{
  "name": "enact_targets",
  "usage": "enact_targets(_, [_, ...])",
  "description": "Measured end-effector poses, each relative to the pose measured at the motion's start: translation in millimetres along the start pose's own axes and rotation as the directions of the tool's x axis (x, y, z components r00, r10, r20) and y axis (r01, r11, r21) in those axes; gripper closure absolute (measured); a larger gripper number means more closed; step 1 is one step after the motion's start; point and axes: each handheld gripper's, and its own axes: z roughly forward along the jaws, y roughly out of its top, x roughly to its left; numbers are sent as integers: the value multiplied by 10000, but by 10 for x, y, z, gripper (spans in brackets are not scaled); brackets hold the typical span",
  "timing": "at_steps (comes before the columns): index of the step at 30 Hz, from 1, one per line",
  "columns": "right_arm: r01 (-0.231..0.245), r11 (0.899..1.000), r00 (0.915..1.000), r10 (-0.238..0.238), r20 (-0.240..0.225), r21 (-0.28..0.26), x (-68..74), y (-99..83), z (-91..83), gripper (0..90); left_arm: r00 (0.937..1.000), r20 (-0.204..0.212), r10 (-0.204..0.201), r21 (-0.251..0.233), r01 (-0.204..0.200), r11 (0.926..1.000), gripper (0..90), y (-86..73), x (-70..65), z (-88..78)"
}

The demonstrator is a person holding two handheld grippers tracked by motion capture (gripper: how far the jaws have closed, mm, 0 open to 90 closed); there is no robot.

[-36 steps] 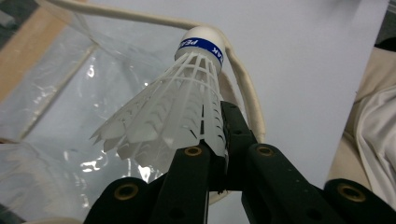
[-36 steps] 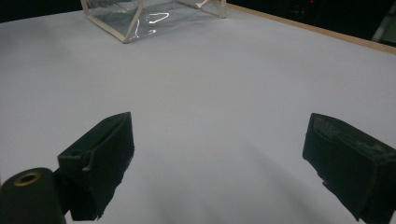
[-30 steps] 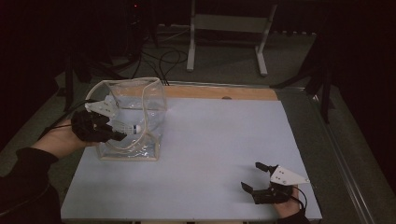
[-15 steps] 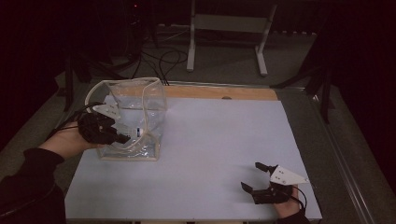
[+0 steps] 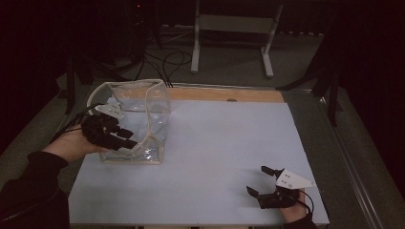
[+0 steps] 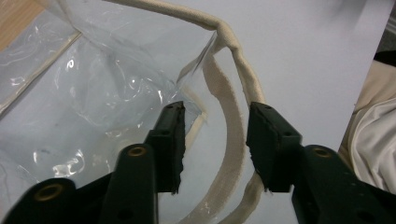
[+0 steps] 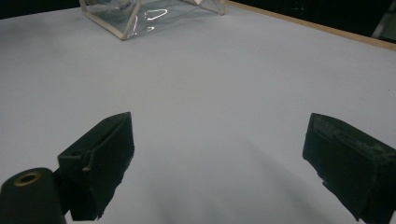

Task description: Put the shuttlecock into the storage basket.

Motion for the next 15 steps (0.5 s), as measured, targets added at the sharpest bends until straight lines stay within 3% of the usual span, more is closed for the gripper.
enact_targets(4, [0,10000,10000,0,-6,21,0,0,1,87,9999,61,-108,-171,109,9998,471,4,1,-25])
enact_targets(15, [3,10000,10000,-3,0,38,2,0,5,87,9985,27,-546,-545,547,9970,92,35,-10,-67])
